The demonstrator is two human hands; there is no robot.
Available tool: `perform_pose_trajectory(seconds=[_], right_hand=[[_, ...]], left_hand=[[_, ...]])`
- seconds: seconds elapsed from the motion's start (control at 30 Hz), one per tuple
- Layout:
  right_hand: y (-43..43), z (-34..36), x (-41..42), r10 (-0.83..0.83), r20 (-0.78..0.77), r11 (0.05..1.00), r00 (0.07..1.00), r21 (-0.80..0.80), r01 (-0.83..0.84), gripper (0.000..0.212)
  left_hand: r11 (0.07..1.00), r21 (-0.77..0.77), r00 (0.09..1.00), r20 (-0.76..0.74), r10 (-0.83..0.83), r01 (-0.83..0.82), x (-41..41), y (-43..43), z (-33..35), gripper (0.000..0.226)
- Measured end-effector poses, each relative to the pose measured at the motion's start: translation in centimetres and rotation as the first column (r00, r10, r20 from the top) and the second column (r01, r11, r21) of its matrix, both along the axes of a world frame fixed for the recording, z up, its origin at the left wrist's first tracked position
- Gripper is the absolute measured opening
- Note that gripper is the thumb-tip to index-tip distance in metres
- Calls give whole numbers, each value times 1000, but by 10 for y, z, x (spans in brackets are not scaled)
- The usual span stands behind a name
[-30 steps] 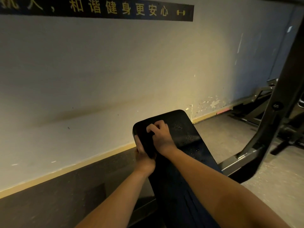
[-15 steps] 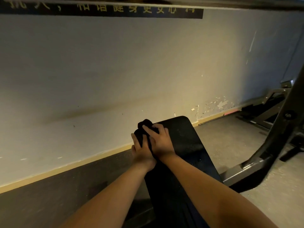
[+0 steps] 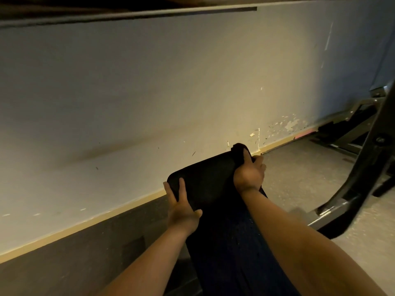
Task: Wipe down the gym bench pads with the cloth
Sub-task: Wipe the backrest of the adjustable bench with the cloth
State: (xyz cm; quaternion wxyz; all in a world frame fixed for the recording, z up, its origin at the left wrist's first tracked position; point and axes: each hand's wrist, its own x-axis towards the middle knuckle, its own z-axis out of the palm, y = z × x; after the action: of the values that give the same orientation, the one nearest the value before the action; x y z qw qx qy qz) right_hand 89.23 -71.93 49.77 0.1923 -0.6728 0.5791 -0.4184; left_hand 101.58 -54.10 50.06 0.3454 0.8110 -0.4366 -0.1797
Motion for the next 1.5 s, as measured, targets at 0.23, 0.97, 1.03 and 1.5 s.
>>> perform_pose_trajectory(seconds=[0.23,0.97,1.03,1.5], right_hand=[[56,9,62,366,-127,912,922,-149,-382,57],[77,0,60,293,-287,908,912,-217,-360,51],[80,-4,55,356,-399,849,845,-241,-471,53],[28,-4,14,41,-6,997,999,-66,-42,51]], left_hand=[[1000,19,999,53,-8,7,6,-5,-9,110],[997,71,997,-70,42,-37,-3,-6,1,107],[998,56,994,-102,45,-40,-4,-5,2,108],[998,47,989,-137,49,-43,-4,-1,3,107]])
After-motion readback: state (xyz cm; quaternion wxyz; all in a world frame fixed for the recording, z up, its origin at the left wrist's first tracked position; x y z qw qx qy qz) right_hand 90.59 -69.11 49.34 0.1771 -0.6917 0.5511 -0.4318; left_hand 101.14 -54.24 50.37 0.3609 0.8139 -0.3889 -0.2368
